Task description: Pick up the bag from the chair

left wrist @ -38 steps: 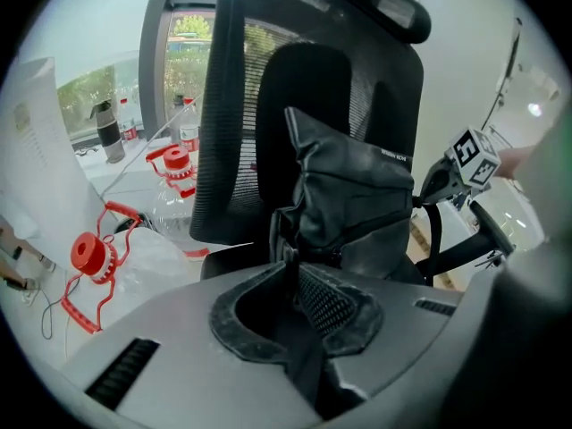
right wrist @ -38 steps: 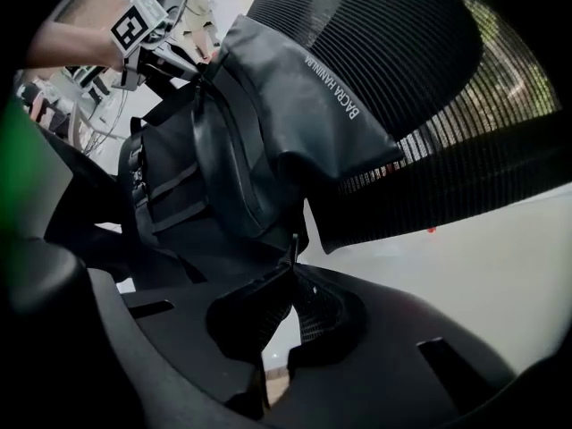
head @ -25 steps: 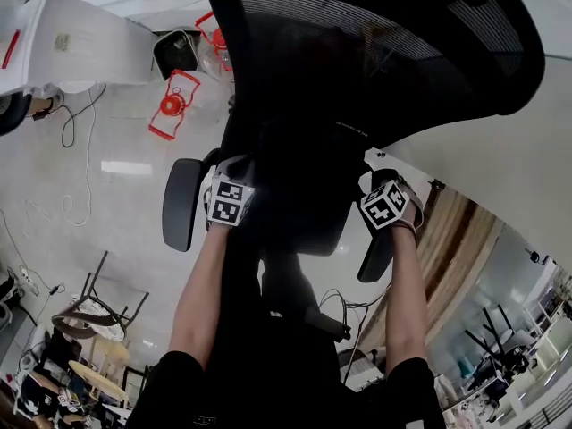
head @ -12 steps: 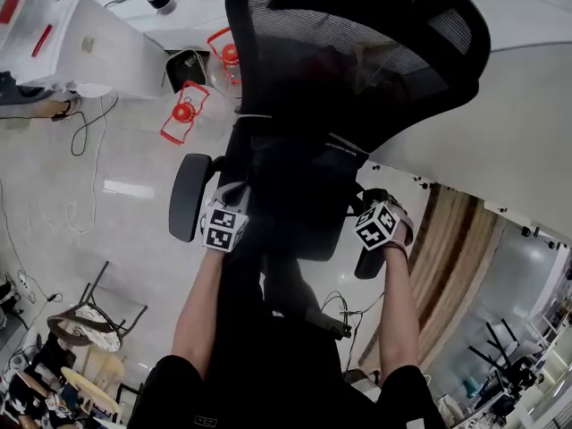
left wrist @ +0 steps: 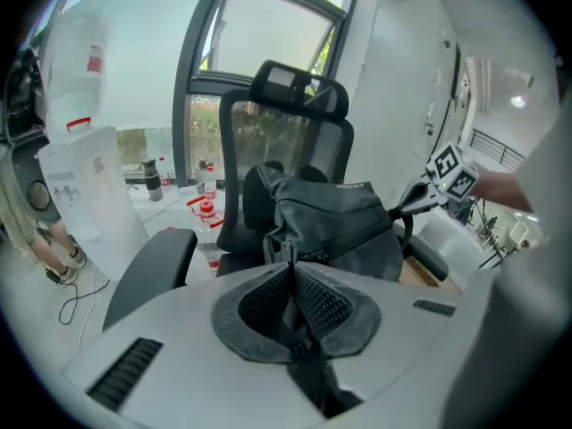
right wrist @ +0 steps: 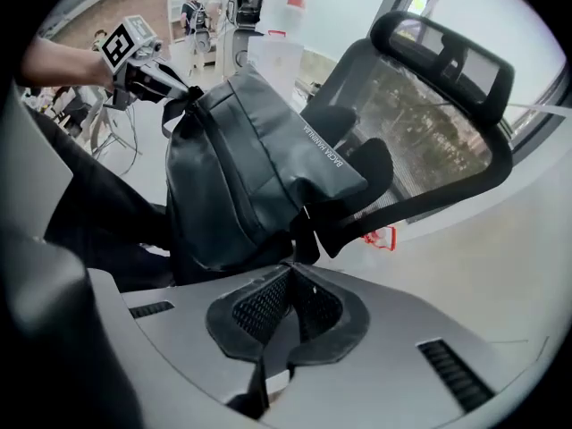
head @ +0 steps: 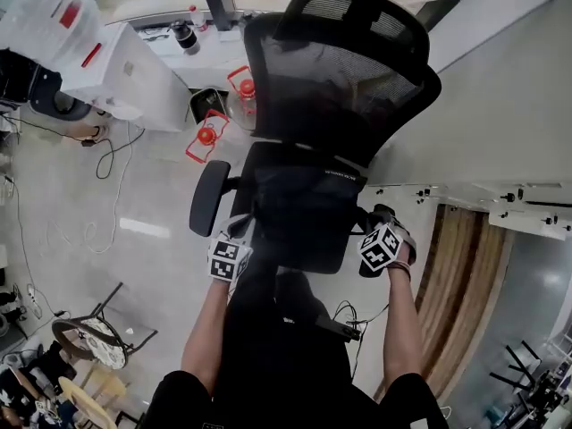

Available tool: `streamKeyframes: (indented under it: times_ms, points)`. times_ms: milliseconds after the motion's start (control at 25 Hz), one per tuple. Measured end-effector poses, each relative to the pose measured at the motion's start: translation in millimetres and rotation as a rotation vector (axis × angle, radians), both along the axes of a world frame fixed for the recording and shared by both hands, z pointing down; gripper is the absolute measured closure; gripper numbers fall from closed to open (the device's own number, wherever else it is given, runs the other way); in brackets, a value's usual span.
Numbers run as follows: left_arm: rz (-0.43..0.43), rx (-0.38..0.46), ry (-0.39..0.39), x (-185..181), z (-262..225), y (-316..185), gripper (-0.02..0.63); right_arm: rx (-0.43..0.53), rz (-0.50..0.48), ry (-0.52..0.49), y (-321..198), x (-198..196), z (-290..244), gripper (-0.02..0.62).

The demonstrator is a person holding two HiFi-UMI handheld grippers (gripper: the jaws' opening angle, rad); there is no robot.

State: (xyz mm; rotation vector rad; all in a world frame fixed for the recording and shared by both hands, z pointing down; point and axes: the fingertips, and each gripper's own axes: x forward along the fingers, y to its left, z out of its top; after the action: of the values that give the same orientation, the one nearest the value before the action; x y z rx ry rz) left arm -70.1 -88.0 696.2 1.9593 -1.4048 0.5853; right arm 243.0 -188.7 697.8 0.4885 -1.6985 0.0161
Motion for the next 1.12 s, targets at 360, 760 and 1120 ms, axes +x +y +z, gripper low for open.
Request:
streamKeyframes:
  times_ms: [360, 760, 1120]
  points:
    - [-0.041, 0.087, 0.004, -1.2, -75.5, 56.7, 0.589, 0.076, -0.006, -0.084, 56.9, -2.0, -62.7, 0.594]
    - [-0.013, 0.132, 0.059, -3.6, -118.8, 107.3, 0.589, 0.182, 0.075, -0.170, 117.4, -4.0, -124.8, 0.594]
    - [0.037, 0.178, 0.148, -16.5, -141.9, 132.2, 0.589, 0.300, 0.163, -0.197, 157.8, -14.8, -177.3, 0.594]
